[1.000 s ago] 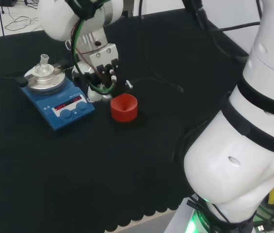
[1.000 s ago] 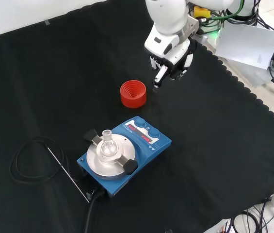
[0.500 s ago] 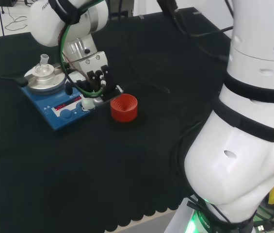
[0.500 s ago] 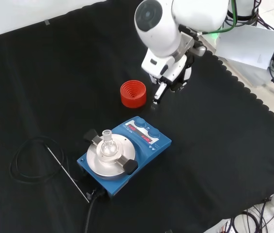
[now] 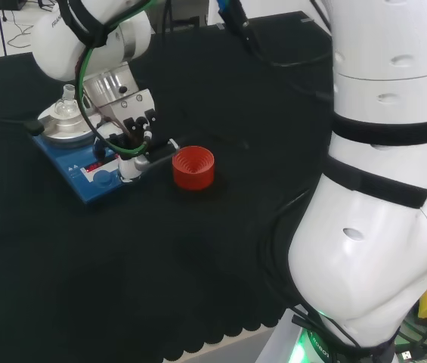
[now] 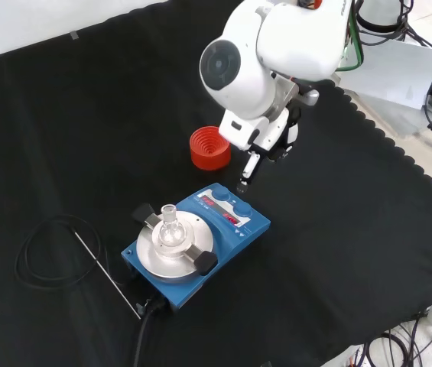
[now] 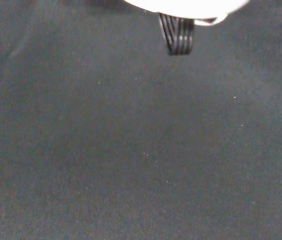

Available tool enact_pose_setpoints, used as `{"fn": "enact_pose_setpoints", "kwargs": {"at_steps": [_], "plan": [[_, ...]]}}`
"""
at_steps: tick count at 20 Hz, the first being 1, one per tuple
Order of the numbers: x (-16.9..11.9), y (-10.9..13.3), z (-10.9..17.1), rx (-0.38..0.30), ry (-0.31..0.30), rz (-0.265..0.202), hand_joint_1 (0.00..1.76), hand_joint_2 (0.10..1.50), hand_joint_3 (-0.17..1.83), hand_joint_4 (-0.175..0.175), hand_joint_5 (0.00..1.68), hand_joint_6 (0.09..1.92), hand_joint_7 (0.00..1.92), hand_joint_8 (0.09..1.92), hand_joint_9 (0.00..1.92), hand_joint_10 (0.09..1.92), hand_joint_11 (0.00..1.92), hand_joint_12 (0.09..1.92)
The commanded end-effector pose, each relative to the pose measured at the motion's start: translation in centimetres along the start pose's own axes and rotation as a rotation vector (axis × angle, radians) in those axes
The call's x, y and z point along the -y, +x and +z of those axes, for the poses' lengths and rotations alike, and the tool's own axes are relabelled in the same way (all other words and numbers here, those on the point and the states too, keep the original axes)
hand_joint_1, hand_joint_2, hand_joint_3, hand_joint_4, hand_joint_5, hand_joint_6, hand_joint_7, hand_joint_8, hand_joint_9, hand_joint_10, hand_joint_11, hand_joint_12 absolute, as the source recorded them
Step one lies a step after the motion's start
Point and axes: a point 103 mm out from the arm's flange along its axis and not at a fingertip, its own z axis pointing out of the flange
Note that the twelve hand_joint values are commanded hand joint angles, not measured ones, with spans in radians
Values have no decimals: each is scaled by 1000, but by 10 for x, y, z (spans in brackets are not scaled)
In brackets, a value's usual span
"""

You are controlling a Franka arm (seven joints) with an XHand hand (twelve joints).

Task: Turn on the heater.

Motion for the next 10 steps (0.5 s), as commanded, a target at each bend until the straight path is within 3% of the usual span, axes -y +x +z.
{"fn": "enact_pose_setpoints", "kwargs": {"at_steps": [1, 10], "plan": [[-7, 5, 6, 13, 41, -13, 1441, 714, 1021, -27, 292, 163, 1577, 1867, 1658, 1810, 1305, 1382], [-13, 7, 9, 27, 86, -6, 1444, 712, 1028, -27, 341, 170, 1576, 1870, 1661, 1814, 1307, 1387]]}}
